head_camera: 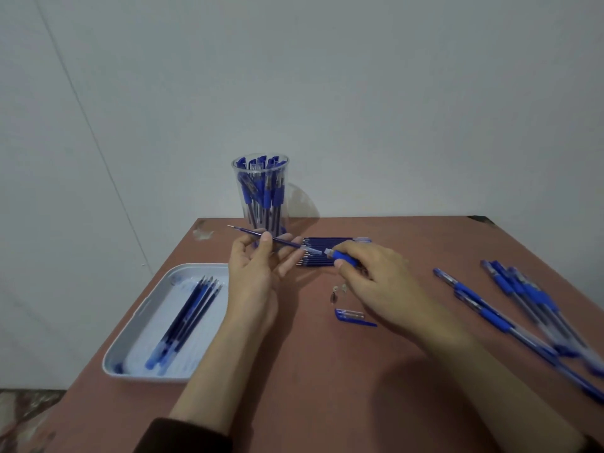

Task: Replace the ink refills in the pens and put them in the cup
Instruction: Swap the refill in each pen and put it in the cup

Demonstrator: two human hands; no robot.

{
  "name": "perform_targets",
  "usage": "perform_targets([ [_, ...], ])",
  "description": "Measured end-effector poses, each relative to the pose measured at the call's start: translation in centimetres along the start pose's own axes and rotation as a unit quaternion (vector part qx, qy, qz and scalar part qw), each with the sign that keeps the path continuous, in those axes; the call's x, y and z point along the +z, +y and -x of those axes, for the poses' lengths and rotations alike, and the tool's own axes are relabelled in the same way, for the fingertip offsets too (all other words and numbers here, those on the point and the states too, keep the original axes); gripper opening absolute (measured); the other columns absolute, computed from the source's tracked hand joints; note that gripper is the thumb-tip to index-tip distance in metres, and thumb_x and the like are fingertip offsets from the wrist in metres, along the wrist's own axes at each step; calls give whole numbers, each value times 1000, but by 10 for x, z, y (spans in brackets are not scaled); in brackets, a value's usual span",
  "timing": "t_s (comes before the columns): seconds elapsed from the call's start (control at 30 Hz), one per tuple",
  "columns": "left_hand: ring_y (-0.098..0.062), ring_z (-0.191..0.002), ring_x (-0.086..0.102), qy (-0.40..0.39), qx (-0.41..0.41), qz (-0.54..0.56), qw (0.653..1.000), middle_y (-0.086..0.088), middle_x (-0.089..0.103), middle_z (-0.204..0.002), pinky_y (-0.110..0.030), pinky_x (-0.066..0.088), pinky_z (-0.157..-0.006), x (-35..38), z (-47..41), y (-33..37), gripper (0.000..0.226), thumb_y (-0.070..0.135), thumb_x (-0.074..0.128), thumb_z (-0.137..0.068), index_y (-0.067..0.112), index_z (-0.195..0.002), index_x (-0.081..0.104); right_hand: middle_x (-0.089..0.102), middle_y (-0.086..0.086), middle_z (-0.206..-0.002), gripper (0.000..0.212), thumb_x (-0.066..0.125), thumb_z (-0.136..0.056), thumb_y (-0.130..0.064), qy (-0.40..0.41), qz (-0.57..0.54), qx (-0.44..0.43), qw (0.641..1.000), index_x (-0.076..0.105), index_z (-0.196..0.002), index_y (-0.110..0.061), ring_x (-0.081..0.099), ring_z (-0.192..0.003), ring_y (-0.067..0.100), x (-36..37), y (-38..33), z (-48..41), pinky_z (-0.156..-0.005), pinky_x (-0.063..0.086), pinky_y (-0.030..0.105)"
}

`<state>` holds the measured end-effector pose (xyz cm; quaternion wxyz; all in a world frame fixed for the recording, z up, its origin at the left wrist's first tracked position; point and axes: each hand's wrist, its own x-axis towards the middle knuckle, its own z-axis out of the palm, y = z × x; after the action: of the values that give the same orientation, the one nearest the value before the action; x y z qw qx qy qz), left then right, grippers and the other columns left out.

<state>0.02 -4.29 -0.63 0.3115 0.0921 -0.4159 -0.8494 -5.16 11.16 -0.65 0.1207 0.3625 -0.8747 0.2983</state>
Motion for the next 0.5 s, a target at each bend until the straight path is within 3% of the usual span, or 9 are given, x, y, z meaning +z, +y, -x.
perform_targets([
  [0.27, -21, -72, 72, -8, 18, -26, 999, -17, 63, -86, -32, 60, -70, -1, 0, -5, 4, 7, 41, -100, 8, -104, 41, 62, -6, -79, 16, 48, -95, -27, -4, 1, -17, 1000, 63, -100, -27, 53, -76, 11, 0, -1, 1, -66, 41, 31],
  [0.5, -22, -74, 72, -11, 12, -27, 999, -17, 64, -85, -33, 60, -71, -1, 2, -4, 3, 6, 40, -101, 8, -98, 42, 64, -7, -86, 18, 51, -94, -25, 0, -5, -11, 1000, 65, -106, -26, 55, -80, 10, -1, 0, 2, -72, 44, 31],
])
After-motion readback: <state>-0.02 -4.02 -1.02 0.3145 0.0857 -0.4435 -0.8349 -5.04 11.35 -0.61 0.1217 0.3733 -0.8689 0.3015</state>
